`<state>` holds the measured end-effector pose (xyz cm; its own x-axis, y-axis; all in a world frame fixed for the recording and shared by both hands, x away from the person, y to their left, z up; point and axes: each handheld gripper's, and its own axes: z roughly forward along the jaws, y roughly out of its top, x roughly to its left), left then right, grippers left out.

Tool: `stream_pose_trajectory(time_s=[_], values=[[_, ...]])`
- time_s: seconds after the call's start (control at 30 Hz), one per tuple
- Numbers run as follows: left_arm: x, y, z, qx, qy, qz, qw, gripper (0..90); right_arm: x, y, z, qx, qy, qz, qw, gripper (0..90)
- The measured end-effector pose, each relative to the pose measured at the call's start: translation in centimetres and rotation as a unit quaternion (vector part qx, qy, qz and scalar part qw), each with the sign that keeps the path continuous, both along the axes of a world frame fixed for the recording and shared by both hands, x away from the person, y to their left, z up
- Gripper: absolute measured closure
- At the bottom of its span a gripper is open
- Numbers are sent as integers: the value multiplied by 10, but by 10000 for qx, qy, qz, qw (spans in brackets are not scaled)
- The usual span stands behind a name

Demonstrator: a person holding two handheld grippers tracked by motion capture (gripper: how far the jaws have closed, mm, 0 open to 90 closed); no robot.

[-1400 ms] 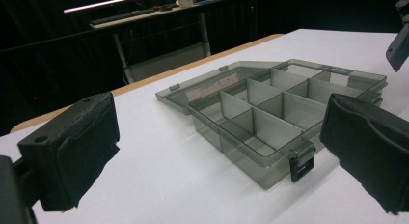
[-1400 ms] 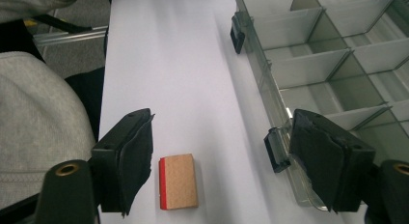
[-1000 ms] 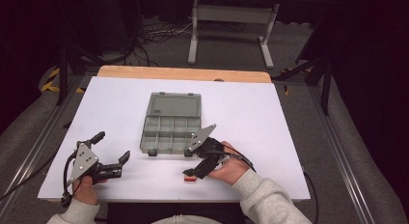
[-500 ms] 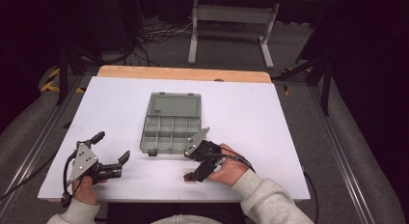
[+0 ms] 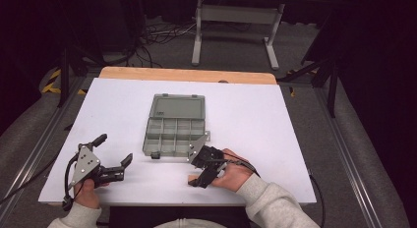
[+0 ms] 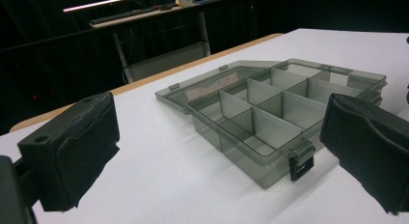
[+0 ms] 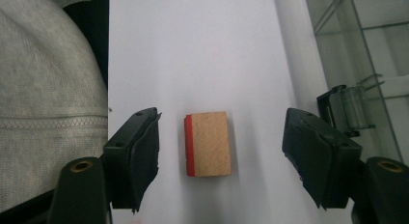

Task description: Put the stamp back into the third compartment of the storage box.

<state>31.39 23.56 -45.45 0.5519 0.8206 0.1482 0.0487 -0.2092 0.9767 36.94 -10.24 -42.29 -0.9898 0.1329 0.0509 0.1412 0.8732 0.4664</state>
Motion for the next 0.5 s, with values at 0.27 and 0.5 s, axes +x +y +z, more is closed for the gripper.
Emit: stream_pose_trajectory(time_s=[0.27, 0.5], values=[[0, 0, 0, -3, 5, 0, 10000, 12, -2, 4, -4, -192, 51, 16, 9998, 311], [0, 0, 0, 7, 12, 2, 10000, 12, -4, 5, -8, -298, 152, 97, 9994, 368]])
